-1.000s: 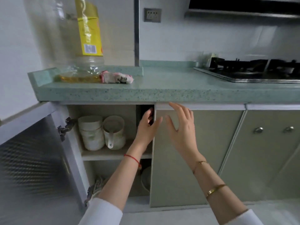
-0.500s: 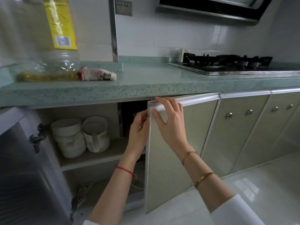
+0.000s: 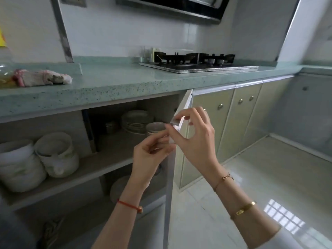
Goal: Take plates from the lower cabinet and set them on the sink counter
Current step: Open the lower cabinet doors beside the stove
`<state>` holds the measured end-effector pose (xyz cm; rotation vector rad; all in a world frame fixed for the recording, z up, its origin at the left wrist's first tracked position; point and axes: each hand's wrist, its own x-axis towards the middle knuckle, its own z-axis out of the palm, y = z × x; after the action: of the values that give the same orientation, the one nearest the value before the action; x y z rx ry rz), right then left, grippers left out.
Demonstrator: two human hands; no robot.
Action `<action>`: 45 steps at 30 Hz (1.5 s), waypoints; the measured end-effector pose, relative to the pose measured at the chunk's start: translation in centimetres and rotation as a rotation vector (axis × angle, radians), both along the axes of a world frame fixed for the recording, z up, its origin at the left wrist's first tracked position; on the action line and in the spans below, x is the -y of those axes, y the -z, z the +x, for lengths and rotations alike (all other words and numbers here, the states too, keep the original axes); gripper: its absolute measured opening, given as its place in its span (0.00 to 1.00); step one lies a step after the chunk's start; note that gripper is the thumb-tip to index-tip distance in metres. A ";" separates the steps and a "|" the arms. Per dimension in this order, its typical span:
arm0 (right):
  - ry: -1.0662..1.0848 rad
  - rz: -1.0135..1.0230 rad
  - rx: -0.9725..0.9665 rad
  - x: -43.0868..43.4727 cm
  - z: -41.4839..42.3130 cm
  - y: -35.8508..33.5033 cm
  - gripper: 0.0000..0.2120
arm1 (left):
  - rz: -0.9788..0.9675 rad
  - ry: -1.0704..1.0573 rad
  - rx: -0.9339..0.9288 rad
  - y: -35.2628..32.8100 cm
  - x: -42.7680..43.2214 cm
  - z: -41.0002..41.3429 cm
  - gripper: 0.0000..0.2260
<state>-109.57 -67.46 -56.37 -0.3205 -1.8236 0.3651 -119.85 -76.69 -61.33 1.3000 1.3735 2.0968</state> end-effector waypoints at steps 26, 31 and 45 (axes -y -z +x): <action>0.328 -0.257 -0.100 -15.1 18.3 -0.2 0.08 | -0.012 0.253 -0.008 1.0 -18.0 19.0 0.27; 0.344 -0.279 -0.104 -17.6 18.7 -0.4 0.08 | -0.031 0.290 -0.037 1.0 -20.4 19.8 0.28; 0.284 -0.289 -0.117 -19.3 19.1 0.0 0.08 | -0.011 0.239 -0.093 2.0 -22.5 19.5 0.27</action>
<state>-90.52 -48.21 -56.39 -0.7355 -1.5832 0.4383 -100.31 -54.18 -63.28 1.4934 1.1958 1.8894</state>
